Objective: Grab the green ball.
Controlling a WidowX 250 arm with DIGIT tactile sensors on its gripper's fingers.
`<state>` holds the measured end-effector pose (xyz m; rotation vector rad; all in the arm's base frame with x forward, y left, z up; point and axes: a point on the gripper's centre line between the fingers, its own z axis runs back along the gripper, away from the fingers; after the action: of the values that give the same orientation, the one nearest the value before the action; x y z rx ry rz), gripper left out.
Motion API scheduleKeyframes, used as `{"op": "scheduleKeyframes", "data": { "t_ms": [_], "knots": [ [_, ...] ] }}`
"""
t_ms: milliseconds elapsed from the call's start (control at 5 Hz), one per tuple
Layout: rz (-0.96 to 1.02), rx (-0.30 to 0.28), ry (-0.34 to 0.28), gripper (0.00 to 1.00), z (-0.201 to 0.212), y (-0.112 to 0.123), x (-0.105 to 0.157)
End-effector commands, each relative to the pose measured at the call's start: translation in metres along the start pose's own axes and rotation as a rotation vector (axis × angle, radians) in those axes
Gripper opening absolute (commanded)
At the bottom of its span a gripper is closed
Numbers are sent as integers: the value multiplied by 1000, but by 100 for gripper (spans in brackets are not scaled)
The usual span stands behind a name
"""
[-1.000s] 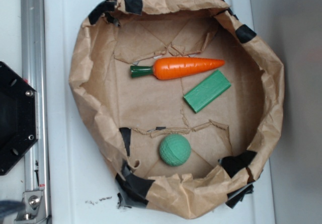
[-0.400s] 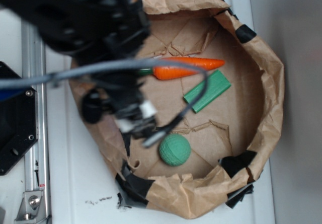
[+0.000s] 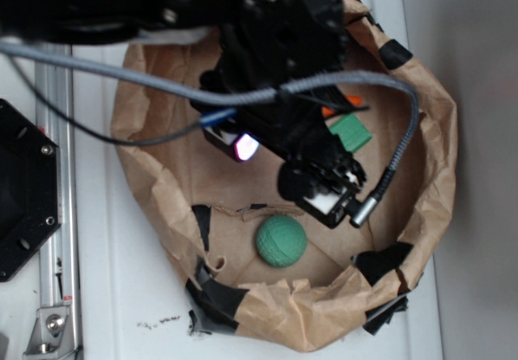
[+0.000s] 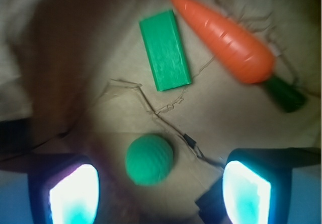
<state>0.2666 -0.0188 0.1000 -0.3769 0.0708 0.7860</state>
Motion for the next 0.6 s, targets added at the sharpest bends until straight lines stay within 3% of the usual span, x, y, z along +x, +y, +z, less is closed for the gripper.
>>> {"op": "scheduleKeyframes", "data": {
  "t_ms": [0, 200, 400],
  "knots": [
    [-126, 91, 67, 100, -62, -15, -22],
    [-217, 39, 232, 0, -84, -18, -55],
    [-269, 33, 133, 0, -60, -19, -51]
  ]
}}
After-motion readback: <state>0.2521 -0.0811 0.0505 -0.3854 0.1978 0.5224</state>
